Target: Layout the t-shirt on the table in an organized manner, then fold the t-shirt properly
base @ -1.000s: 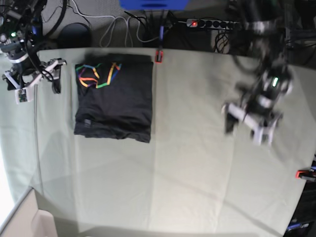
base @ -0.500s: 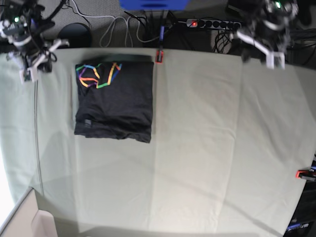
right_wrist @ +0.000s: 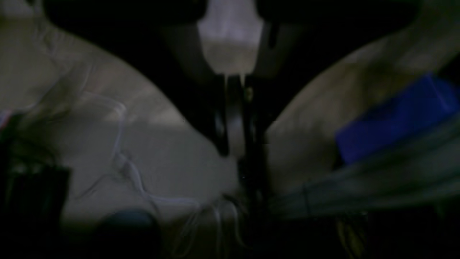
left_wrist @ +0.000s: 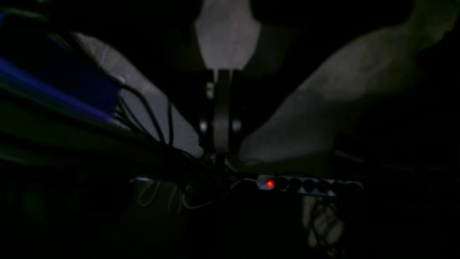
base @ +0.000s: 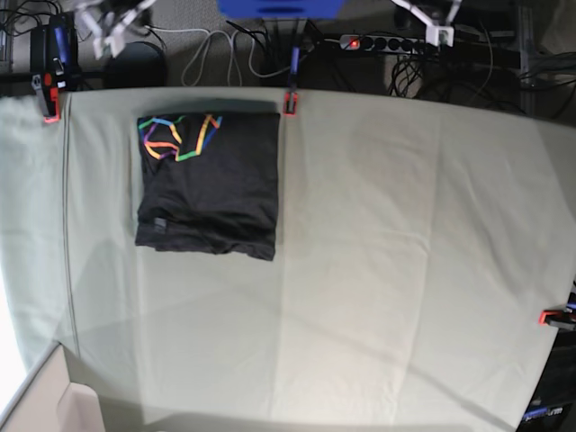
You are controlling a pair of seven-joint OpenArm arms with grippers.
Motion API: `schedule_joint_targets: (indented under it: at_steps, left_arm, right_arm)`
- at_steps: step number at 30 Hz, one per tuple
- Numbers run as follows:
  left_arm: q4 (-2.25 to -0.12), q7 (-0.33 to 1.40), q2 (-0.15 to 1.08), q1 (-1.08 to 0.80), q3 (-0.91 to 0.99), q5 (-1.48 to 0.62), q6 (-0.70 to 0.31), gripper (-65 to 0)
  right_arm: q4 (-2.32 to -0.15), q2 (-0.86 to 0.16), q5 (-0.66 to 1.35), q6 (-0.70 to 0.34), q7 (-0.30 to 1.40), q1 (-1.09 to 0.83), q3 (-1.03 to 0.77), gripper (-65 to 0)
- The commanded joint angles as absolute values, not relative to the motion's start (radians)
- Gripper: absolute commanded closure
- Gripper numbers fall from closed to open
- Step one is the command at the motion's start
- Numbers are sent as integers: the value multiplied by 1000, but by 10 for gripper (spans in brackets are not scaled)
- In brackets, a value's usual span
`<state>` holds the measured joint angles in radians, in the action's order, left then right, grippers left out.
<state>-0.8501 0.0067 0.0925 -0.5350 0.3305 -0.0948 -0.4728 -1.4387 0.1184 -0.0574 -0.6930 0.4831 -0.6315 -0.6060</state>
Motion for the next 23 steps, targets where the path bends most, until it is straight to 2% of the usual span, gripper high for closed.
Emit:
schedule_joint_targets:
  at_steps: [1, 7, 10, 13, 15, 17, 20, 23]
  left_arm:
    - [-774, -39, 111, -518, 311, -97, -479, 0]
    - [-150, -226, 165, -226, 120, -97, -483, 0]
    - [-30, -262, 157, -153, 47, -107, -478, 0]
    - [-31, -189, 128, -134, 50, -108, -476, 0]
    - [-31, -153, 116, -133, 76, -108, -475, 0]
    - [-31, -136, 105, -124, 93, -107, -475, 0]
    - [-31, -133, 88, -105, 88, -99, -386, 0]
    - [-31, -133, 85, -101, 88, -97, -298, 0]
  right_arm:
    - [-1402, 120, -73, -698, 435, -630, -610, 0]
    - [-978, 110, -136, -698, 117, -519, -608, 0]
    - [-688, 70, -137, -698, -50, -444, -608, 0]
    - [-277, -2, -139, -698, -305, -334, -608, 0]
    - [-84, -24, -142, -568, -515, -289, -590, 0]
    - [-28, -21, -142, -412, -657, -280, -516, 0]
    - [-62, 1, -142, -137, -653, -282, -338, 0]
    - [-90, 4, -142, 61, -584, -282, -197, 0]
